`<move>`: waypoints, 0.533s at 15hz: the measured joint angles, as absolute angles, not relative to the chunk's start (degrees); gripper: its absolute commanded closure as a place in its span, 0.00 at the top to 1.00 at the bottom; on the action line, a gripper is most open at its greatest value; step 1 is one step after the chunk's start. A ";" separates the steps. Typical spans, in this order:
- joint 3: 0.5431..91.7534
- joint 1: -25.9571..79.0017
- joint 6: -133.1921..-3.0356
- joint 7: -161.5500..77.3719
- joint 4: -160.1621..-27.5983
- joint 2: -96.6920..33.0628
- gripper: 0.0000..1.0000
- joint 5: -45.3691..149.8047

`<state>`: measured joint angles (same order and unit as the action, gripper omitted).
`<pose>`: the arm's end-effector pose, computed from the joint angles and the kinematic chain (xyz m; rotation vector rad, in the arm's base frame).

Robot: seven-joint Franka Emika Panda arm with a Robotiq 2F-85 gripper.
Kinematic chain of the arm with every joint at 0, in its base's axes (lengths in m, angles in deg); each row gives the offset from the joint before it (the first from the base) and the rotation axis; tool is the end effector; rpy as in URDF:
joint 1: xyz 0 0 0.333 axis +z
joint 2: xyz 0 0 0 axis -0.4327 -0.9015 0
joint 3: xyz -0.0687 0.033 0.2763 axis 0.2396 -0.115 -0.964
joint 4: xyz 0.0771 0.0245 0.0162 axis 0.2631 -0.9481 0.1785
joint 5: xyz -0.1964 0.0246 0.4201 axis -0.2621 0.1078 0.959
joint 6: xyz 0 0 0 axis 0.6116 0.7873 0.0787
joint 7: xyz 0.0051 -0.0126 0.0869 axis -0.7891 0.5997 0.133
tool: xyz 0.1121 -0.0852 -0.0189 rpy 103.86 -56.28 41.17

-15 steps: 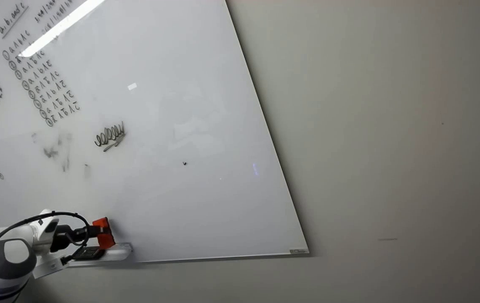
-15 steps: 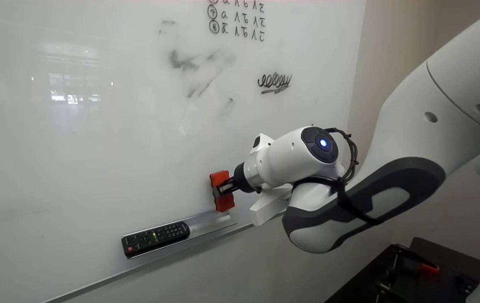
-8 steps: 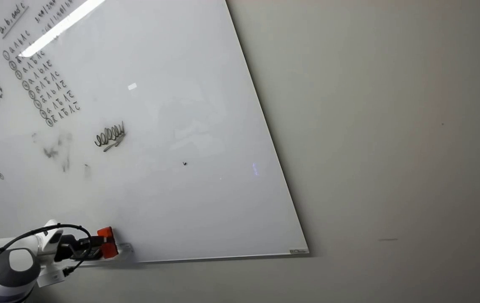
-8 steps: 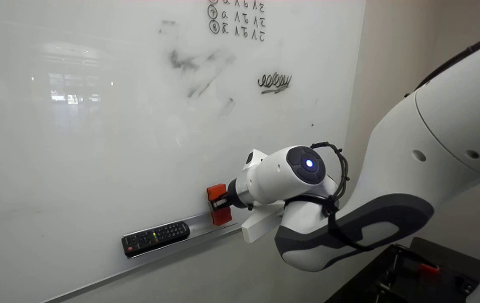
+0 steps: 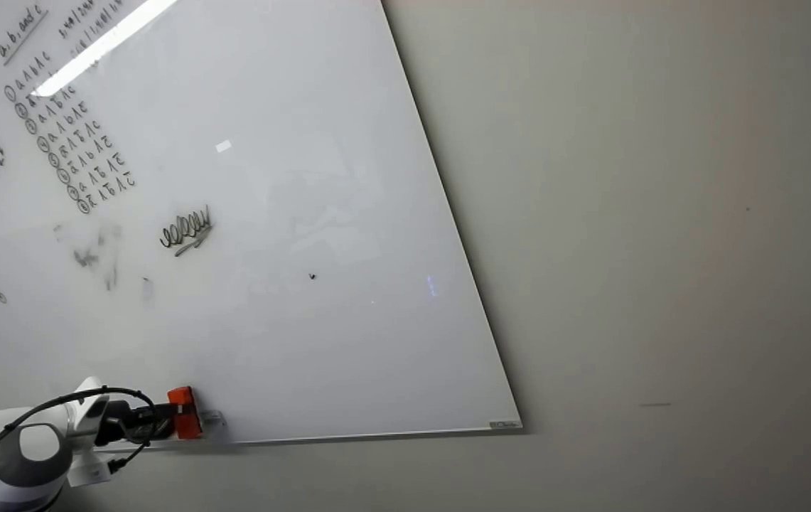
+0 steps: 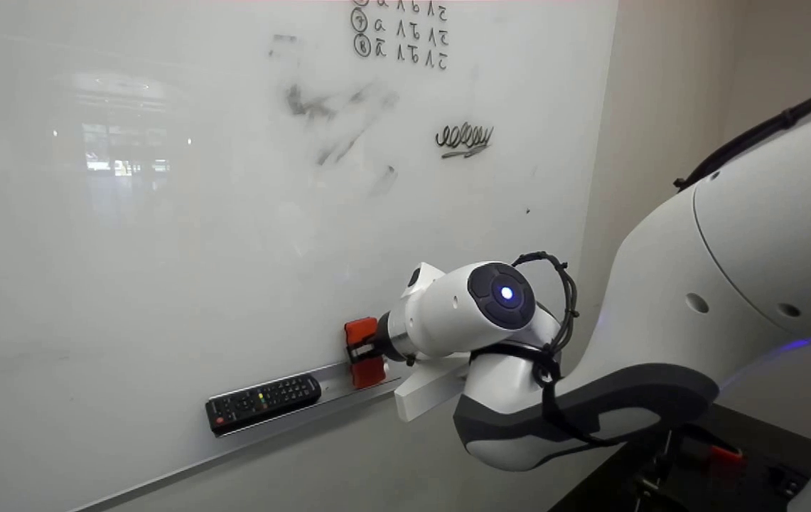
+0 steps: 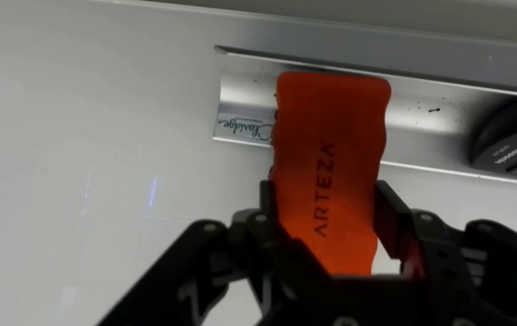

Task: Use the duster to erase the right part of the white board

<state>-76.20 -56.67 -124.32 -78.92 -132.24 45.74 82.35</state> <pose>0.5611 0.2423 0.1277 2.6094 -0.0997 1.4074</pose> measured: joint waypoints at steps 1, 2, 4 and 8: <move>-76.20 -56.71 -124.32 -79.47 -132.04 46.02 0.79 82.35; -76.21 -56.73 -124.31 -79.64 -131.85 46.31 0.84 82.35; -76.20 -56.73 -124.31 -79.66 -131.58 46.71 0.99 82.35; -75.00 -55.53 -124.32 -79.66 -131.62 46.97 1.00 82.38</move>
<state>-75.00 -55.53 -124.32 -79.66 -131.62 46.97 82.38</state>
